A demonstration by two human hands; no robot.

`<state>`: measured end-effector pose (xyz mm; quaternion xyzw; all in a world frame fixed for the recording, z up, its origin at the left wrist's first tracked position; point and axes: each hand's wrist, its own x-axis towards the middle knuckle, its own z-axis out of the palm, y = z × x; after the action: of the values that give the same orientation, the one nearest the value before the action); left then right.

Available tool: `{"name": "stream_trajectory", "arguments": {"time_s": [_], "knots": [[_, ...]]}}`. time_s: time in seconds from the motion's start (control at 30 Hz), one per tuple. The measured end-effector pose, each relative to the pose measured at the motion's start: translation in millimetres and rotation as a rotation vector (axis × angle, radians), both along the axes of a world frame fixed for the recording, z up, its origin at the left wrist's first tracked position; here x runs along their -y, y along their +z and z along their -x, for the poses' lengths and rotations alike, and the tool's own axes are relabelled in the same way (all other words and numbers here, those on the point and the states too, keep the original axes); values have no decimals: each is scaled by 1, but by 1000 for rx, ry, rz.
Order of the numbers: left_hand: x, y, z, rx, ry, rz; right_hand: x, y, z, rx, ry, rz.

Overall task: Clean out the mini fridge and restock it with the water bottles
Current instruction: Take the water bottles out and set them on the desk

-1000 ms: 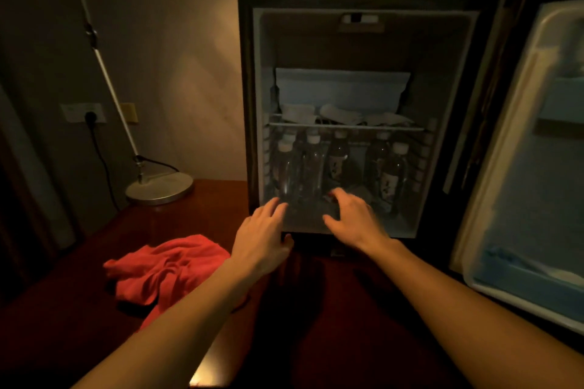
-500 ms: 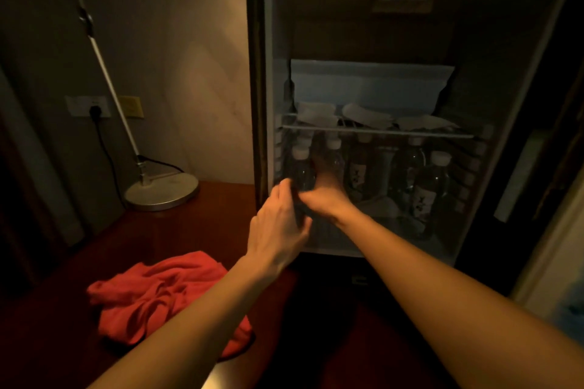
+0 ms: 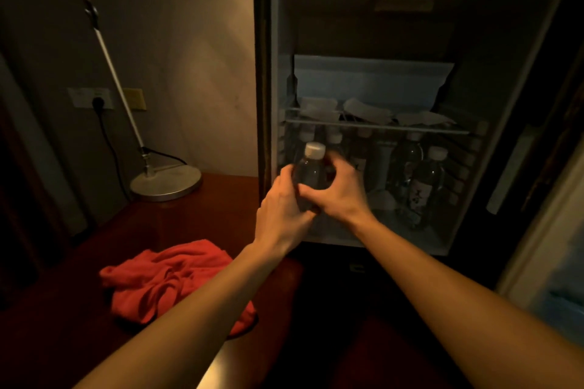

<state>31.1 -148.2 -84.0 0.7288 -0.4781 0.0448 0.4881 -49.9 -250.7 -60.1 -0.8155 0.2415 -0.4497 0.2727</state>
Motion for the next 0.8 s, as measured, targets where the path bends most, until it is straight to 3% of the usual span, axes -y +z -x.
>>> {"name": "stream_trajectory", "arguments": {"time_s": [0.13, 0.43, 0.67, 0.8], "knots": [[-23, 3, 6, -69, -35, 104, -25, 3, 11, -31, -5, 84], [-107, -4, -25, -98, 68, 199, -94, -2, -2, -35, 226, -57], [-151, -11, -74, -94, 202, 229, -85, -24, -13, -20, -16, -102], [-153, -16, -95, -89, 239, 265, -77, -37, -16, -89, 0, -103]]}}
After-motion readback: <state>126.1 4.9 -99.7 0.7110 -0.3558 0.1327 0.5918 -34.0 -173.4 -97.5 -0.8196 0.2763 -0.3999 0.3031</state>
